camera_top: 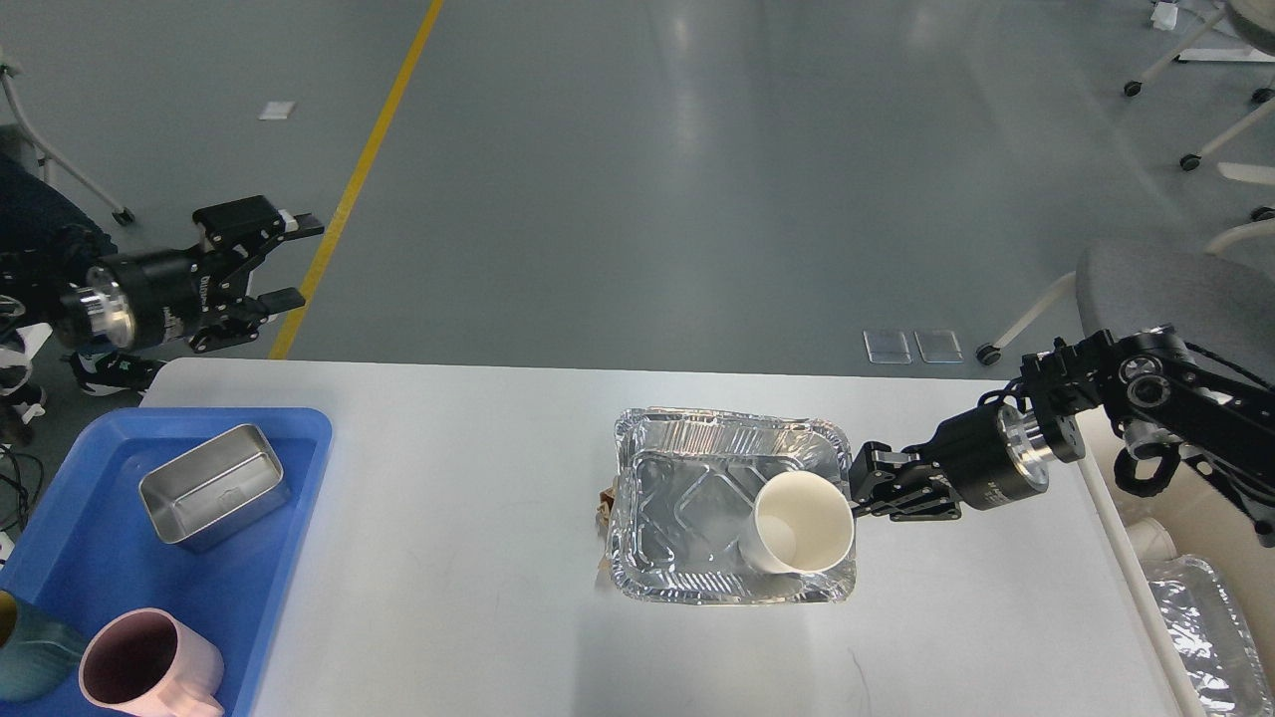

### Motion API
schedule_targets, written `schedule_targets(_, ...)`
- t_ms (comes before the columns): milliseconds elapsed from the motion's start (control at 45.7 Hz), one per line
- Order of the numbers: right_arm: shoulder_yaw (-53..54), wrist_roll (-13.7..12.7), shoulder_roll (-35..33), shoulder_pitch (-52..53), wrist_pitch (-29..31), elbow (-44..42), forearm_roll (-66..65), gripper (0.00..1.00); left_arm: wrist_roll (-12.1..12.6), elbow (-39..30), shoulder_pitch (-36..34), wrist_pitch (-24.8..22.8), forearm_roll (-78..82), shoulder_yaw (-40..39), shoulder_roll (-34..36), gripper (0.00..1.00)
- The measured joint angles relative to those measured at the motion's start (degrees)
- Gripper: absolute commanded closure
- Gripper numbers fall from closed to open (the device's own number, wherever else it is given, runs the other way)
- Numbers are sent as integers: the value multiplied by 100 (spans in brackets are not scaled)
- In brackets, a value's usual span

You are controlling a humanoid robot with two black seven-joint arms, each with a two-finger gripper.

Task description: Tidy desktop

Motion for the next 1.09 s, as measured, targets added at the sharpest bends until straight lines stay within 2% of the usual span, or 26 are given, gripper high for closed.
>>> schedule_targets(219,1,0,-2,17,0,6,-10,100,-10,-1224,340,-156,251,194,2070,2)
schedule_targets(285,1,0,-15,39,0,9,-10,100,-10,-1464,334,-360,483,194,2569,2)
schedule_targets(438,0,0,-24,86,0,4,-25,100,1,-1658,104,-1205,1035,99,3504,2)
schedule_targets(525,0,-2,-20,107,0,2,-27,100,3,-1664,-152,-1368,1259,90,3814,2)
schedule_targets(766,-1,-2,-54,145,0,0,-28,100,3,-1673,-1003,-1406,1737,83,4345,2)
schedule_targets(941,-1,-2,-55,143,0,2,-28,100,10,-1797,-1103,-1406,1850,90,4468,2)
schedule_targets(1095,-1,-2,-49,142,0,7,-31,100,15,-2176,-1105,-1406,2165,84,4388,2)
